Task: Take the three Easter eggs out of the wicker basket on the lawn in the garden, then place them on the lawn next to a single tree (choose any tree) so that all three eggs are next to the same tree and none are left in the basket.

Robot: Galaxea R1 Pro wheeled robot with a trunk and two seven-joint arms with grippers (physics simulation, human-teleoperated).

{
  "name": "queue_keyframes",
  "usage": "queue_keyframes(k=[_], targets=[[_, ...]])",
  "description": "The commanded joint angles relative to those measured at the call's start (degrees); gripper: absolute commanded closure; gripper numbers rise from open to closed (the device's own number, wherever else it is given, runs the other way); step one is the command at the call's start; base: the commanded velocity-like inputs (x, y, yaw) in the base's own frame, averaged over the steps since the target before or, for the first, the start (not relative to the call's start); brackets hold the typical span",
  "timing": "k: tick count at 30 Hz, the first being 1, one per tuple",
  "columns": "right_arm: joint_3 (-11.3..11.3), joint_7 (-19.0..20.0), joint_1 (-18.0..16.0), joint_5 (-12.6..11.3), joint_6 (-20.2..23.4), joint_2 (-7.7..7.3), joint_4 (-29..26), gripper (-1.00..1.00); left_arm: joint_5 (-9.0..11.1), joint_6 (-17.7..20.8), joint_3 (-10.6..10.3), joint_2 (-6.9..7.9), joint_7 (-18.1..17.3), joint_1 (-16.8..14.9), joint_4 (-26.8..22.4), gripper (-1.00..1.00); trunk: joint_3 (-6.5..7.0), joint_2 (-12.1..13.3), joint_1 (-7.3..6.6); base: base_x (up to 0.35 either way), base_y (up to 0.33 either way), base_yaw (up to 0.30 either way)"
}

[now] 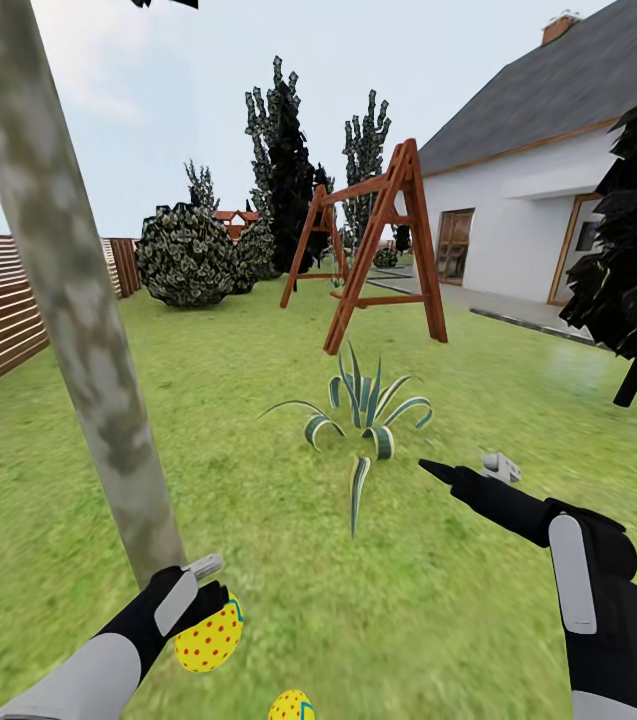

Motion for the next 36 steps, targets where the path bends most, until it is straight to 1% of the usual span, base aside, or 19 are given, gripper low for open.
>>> queue_keyframes(k=[1, 14, 21, 25, 36], targets=[[-0.1, 0.6, -0.1, 0.4, 0.3, 0.06, 0.0, -1.0, 0.6, 0.1, -0.4, 0.03, 0.5, 0.0, -0.1, 1.0, -0.25, -0.5, 0.23, 0.0, 0.0, 0.0], [-0.1, 0.5, 0.0, 0.5, 0.3, 0.11, 0.0, -1.0, 0.6, -0.1, -0.4, 0.05, 0.5, 0.0, -0.1, 1.0, -2.59, -5.7, 3.08, 0.0, 0.0, 0.0], [-0.3, 0.5, 0.0, 0.5, 0.3, 0.06, 0.0, -1.0, 0.6, -0.6, -0.4, 0.03, 0.5, 0.0, -0.1, 1.0, -3.84, -8.5, 4.62, 0.0, 0.0, 0.0], [-0.6, 0.5, 0.0, 0.4, 0.3, 0.03, 0.0, -1.0, 0.6, -1.8, -0.4, 0.02, 0.5, 0.0, -0.1, 1.0, -4.56, -10.1, 5.5, 0.0, 0.0, 0.0], [-0.7, 0.5, -0.1, 0.4, 0.3, -0.08, 0.0, -1.0, 0.5, -2.2, -0.4, 0.02, 0.6, 0.0, -0.1, 1.0, -6.54, -14.5, 7.91, 0.0, 0.0, 0.0]])
